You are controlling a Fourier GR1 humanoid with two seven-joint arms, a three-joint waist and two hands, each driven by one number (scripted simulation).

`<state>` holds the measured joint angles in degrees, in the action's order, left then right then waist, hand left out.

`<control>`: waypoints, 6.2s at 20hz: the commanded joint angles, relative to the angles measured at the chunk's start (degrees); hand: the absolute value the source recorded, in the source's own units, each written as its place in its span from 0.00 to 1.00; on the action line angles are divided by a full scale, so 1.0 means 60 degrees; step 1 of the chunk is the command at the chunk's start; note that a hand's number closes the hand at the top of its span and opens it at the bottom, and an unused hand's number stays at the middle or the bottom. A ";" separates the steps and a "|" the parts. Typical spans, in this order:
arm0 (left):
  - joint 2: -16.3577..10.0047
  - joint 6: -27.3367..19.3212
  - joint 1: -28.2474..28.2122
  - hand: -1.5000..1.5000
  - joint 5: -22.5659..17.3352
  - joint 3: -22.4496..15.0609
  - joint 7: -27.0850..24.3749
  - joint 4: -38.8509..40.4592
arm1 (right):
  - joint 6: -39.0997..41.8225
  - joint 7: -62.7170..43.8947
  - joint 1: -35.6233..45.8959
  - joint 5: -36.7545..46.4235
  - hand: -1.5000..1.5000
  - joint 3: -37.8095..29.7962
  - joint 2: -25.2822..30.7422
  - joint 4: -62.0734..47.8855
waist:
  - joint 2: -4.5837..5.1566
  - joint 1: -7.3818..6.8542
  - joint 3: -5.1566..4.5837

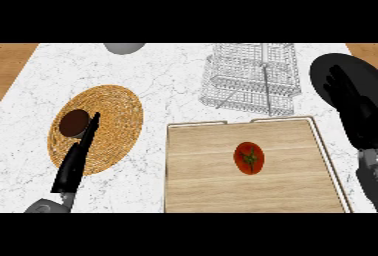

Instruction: Pick the tomato from the tray and place it in the tiered basket

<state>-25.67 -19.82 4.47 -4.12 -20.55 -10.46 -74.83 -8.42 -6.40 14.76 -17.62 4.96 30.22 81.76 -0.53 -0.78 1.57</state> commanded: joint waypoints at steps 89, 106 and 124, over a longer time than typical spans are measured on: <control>0.2248 0.0363 -0.1300 0.50 -0.0058 0.1597 0.1846 -0.0700 | 0.5619 -0.8380 -0.0944 1.3548 0.00 0.3605 -0.4504 0.3304 | 0.0091 0.0120 -0.0262; 0.2398 0.0994 -0.1448 0.50 0.0369 0.2053 0.1878 -0.0862 | 0.3511 -0.5841 -0.1324 1.4415 1.00 0.3325 -0.4098 0.1430 | 0.0088 0.0110 -0.0260; 0.2793 0.0786 -0.1384 0.50 0.0419 0.2163 0.1978 -0.0657 | 0.4745 -0.0376 -0.0478 0.9649 1.00 -0.1450 -0.0808 0.0685 | 0.0079 0.0215 -0.0261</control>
<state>-9.09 -15.15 -4.57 -0.88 -8.84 -0.33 -81.47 19.96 -9.32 11.40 46.24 1.64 27.25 84.61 -0.30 0.11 0.30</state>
